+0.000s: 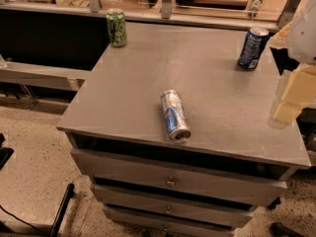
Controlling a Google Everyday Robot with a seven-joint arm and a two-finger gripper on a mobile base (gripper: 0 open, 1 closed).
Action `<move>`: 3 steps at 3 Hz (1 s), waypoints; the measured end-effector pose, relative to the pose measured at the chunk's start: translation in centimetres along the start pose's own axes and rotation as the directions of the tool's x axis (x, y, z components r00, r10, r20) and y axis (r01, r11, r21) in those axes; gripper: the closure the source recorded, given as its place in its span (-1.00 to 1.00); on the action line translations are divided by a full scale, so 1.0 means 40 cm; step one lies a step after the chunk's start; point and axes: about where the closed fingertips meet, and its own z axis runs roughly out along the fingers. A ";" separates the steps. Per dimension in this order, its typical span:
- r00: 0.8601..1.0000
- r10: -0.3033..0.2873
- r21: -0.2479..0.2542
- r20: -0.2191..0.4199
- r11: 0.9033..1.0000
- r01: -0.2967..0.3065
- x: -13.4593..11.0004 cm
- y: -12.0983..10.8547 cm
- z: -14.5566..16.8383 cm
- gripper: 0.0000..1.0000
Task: Move pepsi can near redbull can
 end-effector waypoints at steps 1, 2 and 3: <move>1.000 0.000 0.002 0.000 1.000 0.000 0.000 -0.001 -0.001 -1.00; 0.998 0.060 0.067 0.027 0.996 -0.062 0.042 -0.089 -0.005 -1.00; 0.989 0.136 0.149 0.058 0.978 -0.144 0.107 -0.243 0.009 -1.00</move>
Offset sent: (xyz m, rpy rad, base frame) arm 0.0807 -0.0779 0.0169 0.0763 -0.1595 -0.1887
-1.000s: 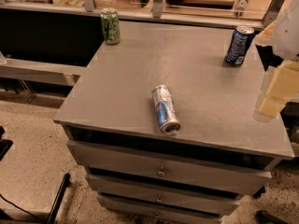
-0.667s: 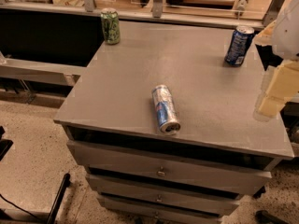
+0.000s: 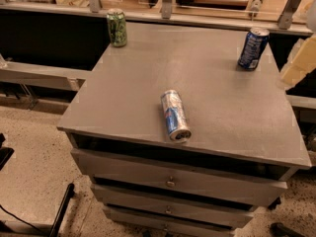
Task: Move pepsi can near redbull can
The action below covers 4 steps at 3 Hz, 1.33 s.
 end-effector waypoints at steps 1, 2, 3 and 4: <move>0.991 0.105 0.050 0.078 0.993 -0.109 0.027 -0.198 0.101 -1.00; 0.974 0.169 0.081 0.154 0.980 -0.183 -0.003 -0.294 0.193 -1.00; 0.935 0.255 0.085 0.245 0.955 -0.283 -0.030 -0.361 0.292 -1.00; 0.895 0.329 0.078 0.302 0.927 -0.368 -0.044 -0.403 0.362 -1.00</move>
Offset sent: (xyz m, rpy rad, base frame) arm 0.2017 -0.0454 -0.0374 0.2695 -0.2186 -0.2012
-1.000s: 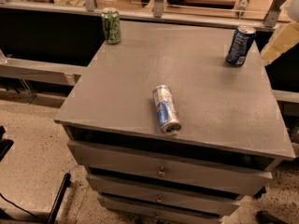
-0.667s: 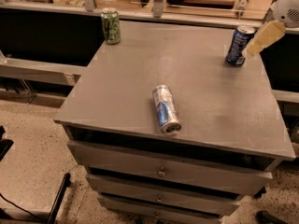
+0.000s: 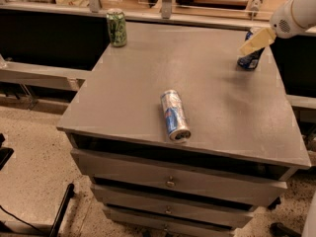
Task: Move pepsi can near redbull can
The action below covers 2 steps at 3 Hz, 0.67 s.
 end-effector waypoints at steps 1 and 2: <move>0.995 0.087 0.010 0.039 0.996 -0.088 0.014 -0.022 0.046 -0.63; 0.996 0.086 0.006 0.038 0.996 -0.086 0.013 -0.018 0.054 -0.17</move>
Offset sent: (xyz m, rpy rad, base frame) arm 0.0137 -0.0045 -0.0126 0.0692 -0.0109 -0.0521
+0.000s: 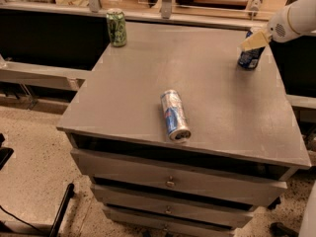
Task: Move pepsi can near redbull can
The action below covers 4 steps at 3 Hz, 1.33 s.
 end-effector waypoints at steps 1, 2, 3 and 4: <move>1.000 0.000 -0.005 -0.002 1.000 0.000 0.002 0.004 0.009 0.30; 1.000 0.000 -0.010 -0.004 1.000 0.000 0.003 0.008 0.017 0.74; 1.000 0.000 -0.011 -0.004 1.000 0.000 0.000 0.008 0.016 1.00; 1.000 0.000 -0.011 -0.004 1.000 0.000 -0.003 0.007 0.013 1.00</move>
Offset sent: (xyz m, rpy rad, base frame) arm 0.0011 0.0018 -0.0030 0.0011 0.0041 0.0027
